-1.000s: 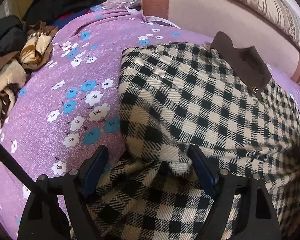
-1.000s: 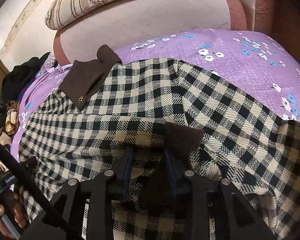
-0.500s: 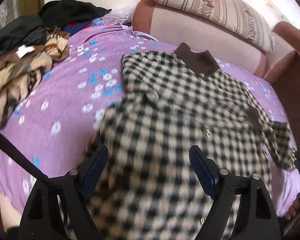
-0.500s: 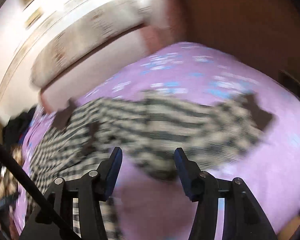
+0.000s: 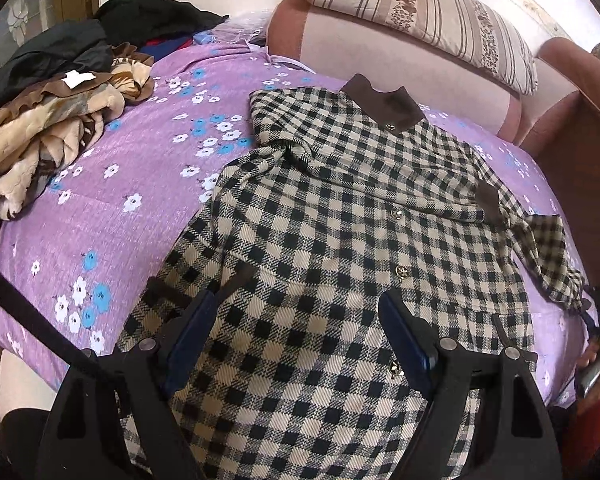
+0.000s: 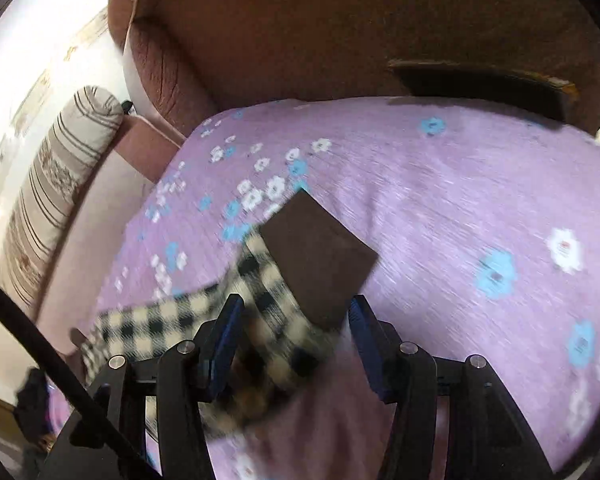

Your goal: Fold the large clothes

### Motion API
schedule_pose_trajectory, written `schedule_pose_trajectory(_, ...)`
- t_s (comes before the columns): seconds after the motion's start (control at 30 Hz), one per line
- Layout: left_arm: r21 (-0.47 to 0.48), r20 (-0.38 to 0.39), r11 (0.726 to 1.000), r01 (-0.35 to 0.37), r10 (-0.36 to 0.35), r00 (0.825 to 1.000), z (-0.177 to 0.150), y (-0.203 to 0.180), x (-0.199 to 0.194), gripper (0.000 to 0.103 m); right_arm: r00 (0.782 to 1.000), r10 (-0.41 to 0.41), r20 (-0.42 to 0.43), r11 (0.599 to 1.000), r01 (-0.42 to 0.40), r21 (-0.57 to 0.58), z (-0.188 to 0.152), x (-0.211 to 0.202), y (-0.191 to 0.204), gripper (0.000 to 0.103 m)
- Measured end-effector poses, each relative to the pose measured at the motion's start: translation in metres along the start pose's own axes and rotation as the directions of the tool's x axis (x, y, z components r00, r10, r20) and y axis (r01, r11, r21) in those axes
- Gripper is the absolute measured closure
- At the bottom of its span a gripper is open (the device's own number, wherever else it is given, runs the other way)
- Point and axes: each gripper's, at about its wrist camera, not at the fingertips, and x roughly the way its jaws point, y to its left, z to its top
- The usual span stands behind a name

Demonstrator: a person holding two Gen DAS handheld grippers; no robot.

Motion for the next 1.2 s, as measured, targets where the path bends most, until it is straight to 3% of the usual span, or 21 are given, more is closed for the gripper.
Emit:
schedule_pose_trajectory(0.07,0.006,0.003,1.000,-0.004,0.004,1.000,-0.002,-0.001,-0.002,0.021,0.999,0.024,-0.025,0.999,-0.023,0.024,0.009,0.008,-0.001,0.075)
schedule_pose_trajectory(0.1,0.013,0.005,1.000,-0.007,0.007,1.000,-0.003,-0.002,-0.003,0.021,0.999,0.030,-0.033,0.999,-0.030,0.019,0.012,0.009,-0.001,0.096)
schedule_pose_trajectory(0.33,0.010,0.010,1.000,-0.007,0.007,1.000,-0.003,0.004,-0.002,0.021,0.990,-0.047,0.134,0.997,0.054,-0.051,0.051,-0.039,0.003,0.096)
schedule_pose_trajectory(0.47,-0.010,0.003,1.000,0.004,-0.004,1.000,-0.004,0.007,0.003,0.021,0.987,-0.022,0.158,0.994,0.038,-0.098,0.058,-0.057,0.021,0.096)
schedule_pose_trajectory(0.63,-0.007,0.005,1.000,0.008,-0.008,1.000,-0.008,0.012,0.005,0.021,0.987,0.084,0.136,0.961,-0.044,-0.273,0.036,-0.061,0.095,0.096)
schedule_pose_trajectory(0.73,-0.021,0.015,1.000,0.010,-0.010,1.000,-0.008,0.018,0.003,0.021,0.984,0.155,0.090,0.902,-0.103,-0.420,0.003,-0.059,0.157,0.096)
schedule_pose_trajectory(0.93,-0.083,0.027,0.996,0.014,-0.012,1.000,-0.008,0.045,0.001,0.021,0.963,0.257,-0.074,0.728,-0.244,-0.641,-0.091,-0.042,0.286,0.096)
schedule_pose_trajectory(1.0,-0.106,0.030,0.994,0.007,-0.003,1.000,-0.008,0.055,0.001,0.021,0.955,0.266,-0.130,0.653,-0.278,-0.705,-0.133,-0.032,0.329,0.096)
schedule_pose_trajectory(1.2,-0.173,0.033,0.985,-0.012,0.018,0.999,-0.010,0.087,0.004,0.021,0.937,0.228,-0.263,0.464,-0.342,-0.817,-0.252,0.006,0.402,0.096)
